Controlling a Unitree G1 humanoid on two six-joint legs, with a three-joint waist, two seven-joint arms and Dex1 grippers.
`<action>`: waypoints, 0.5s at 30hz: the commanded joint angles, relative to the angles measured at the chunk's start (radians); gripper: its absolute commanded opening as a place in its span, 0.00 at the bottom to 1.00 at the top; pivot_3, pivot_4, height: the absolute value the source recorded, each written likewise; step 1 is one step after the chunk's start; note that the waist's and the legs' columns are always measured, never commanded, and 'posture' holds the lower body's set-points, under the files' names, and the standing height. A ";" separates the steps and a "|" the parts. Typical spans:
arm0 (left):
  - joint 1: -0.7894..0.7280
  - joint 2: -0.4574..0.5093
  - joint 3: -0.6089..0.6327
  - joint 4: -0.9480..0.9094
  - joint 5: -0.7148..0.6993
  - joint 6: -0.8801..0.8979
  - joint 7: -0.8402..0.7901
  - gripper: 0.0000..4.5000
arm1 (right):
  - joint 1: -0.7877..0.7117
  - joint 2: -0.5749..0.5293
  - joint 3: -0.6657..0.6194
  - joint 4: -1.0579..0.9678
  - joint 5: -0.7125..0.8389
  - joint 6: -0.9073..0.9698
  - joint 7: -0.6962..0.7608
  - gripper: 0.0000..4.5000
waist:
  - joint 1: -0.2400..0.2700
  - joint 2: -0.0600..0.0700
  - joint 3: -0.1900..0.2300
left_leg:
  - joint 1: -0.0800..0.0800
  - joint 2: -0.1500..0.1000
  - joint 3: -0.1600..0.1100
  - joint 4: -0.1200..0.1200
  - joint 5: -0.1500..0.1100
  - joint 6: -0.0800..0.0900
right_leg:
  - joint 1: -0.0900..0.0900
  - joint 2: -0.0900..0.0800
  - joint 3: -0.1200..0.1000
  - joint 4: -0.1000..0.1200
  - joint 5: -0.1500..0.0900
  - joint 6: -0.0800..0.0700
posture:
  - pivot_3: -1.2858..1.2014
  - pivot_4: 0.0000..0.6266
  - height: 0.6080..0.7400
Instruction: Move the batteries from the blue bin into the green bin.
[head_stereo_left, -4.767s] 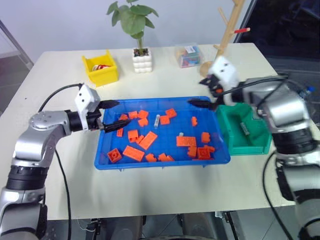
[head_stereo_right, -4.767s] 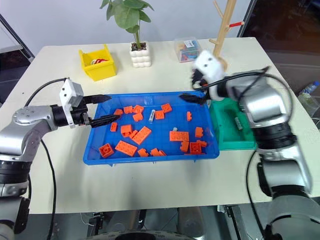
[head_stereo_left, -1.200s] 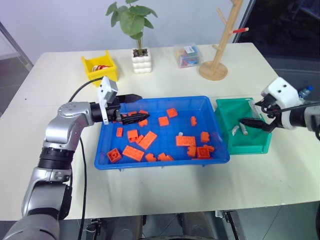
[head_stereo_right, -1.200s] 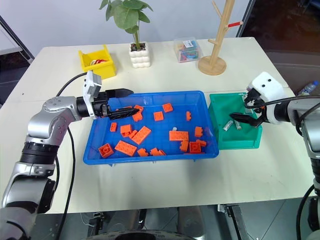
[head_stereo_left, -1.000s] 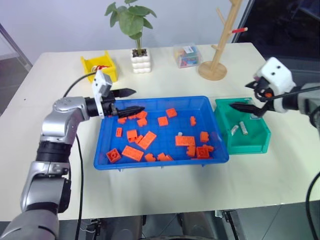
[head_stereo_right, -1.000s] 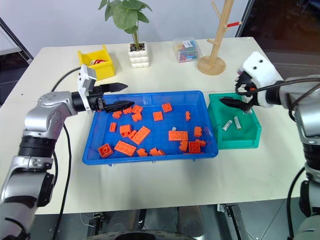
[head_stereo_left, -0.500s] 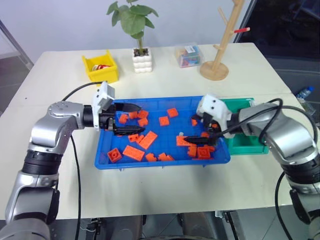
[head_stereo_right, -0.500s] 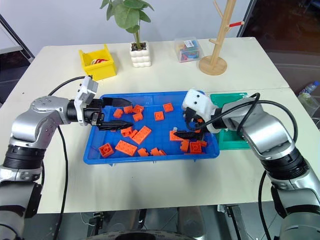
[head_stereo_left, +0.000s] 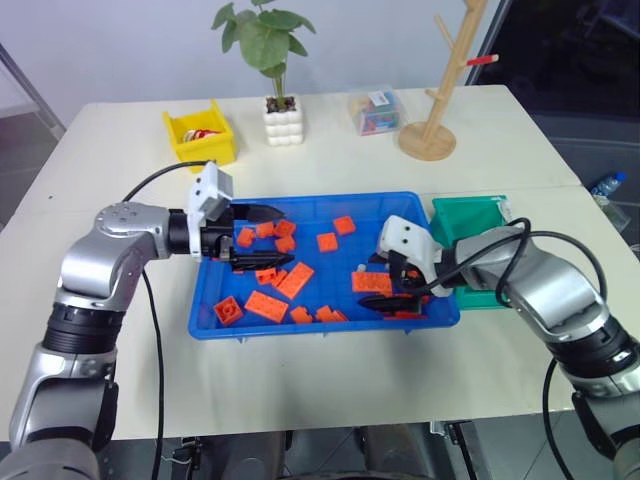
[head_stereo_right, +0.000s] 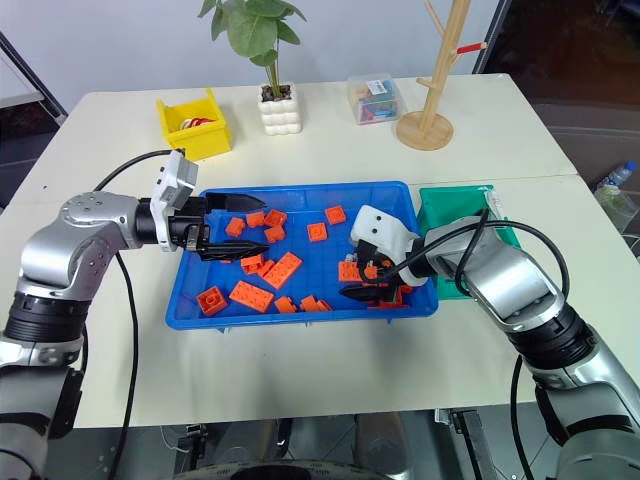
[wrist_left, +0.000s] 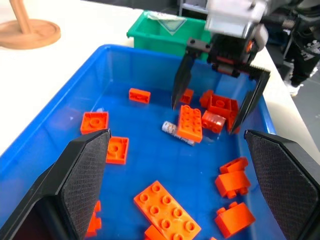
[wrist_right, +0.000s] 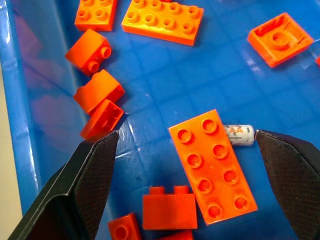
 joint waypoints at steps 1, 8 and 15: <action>0.002 -0.002 0.035 -0.035 -0.024 0.007 0.025 1.00 | -0.006 0.003 0.000 0.019 -0.019 -0.035 -0.003 0.99 | 0.000 0.000 0.000 | 0.000 0.000 0.000 0.000 0.000 0.000 | 0.000 0.000 0.000 0.000 0.000 0.000 | 0.52 0.24 1.00; 0.011 -0.004 0.046 -0.053 -0.040 0.007 0.059 1.00 | 0.007 0.000 0.030 0.069 -0.047 -0.082 0.008 0.99 | 0.000 0.000 0.000 | 0.000 0.000 0.000 0.000 0.000 0.000 | 0.000 0.000 0.000 0.000 0.000 0.000 | 0.52 0.24 1.00; 0.004 -0.010 0.054 -0.055 -0.054 0.008 0.085 1.00 | 0.012 -0.004 0.037 0.098 -0.068 -0.109 0.024 0.49 | -0.001 0.000 0.000 | 0.000 0.000 0.000 0.000 0.000 0.000 | 0.000 0.000 0.000 0.000 0.000 0.000 | 0.52 0.24 1.00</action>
